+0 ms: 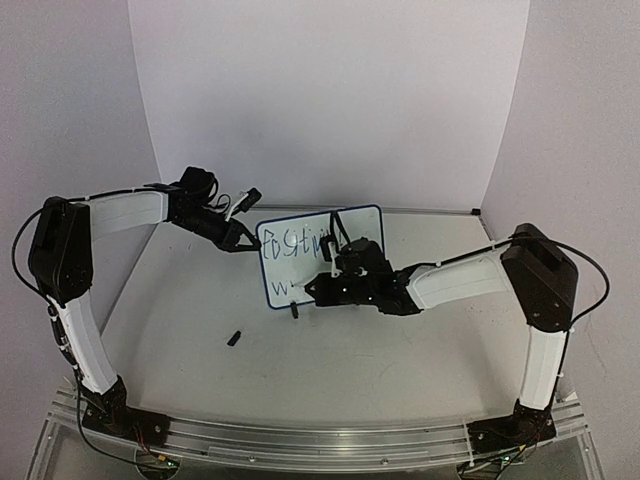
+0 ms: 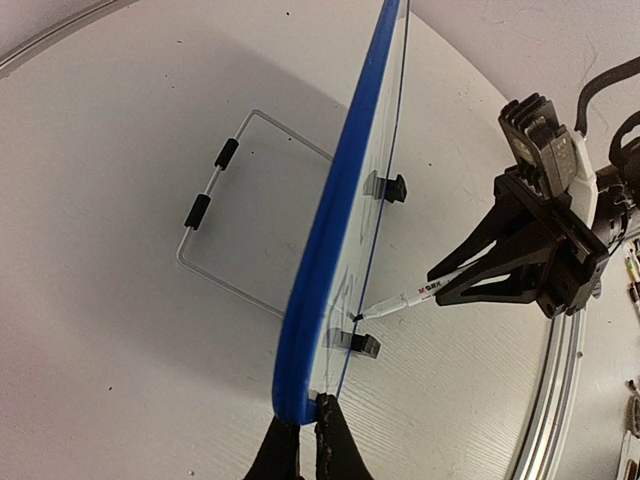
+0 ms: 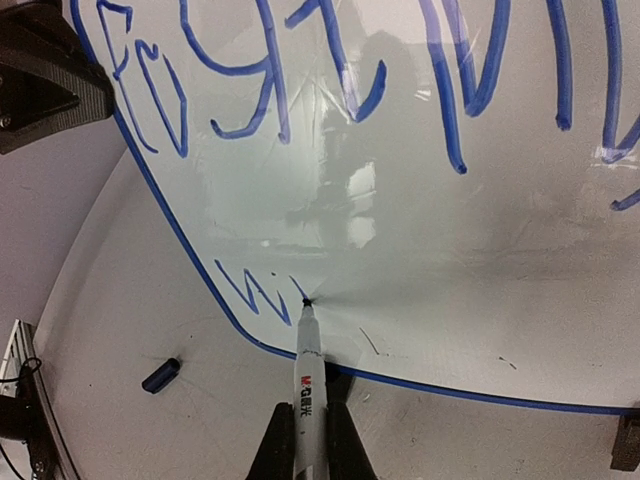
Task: Write a sentence on the whiteboard
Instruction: Write on the whiteboard with the whiteboard marker without the cap.
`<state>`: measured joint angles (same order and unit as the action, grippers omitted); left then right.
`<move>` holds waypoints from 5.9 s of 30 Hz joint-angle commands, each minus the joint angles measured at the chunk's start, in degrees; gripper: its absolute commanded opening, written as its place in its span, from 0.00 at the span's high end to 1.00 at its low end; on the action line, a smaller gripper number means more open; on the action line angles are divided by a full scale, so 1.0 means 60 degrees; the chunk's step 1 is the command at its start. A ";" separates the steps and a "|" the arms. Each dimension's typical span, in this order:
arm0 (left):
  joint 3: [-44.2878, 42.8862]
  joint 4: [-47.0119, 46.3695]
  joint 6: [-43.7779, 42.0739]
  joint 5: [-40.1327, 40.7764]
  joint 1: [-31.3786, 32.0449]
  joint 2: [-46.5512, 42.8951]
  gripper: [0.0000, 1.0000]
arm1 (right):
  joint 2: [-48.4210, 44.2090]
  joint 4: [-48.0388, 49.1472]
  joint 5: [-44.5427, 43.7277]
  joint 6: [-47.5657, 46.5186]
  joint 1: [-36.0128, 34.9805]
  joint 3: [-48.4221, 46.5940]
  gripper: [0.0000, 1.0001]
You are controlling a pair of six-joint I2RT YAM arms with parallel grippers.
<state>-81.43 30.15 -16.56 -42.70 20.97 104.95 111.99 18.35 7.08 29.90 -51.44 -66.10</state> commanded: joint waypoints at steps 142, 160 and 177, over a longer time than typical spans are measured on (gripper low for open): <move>-0.0228 0.0230 -0.0387 0.0439 0.0094 -0.0395 1.00 | -0.0730 0.0174 -0.1511 -0.0106 0.0063 0.0248 1.00; -0.0236 0.0231 -0.0394 0.0434 0.0094 -0.0368 1.00 | -0.0405 0.0238 -0.1251 0.0475 0.0063 0.0904 1.00; -0.0242 0.0221 -0.0381 0.0430 0.0094 -0.0359 1.00 | -0.1527 0.0747 -0.0567 0.0297 0.0080 0.1326 1.00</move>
<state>-81.43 30.63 -16.62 -41.93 21.23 104.51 107.86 19.75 2.82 32.04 -51.40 -58.89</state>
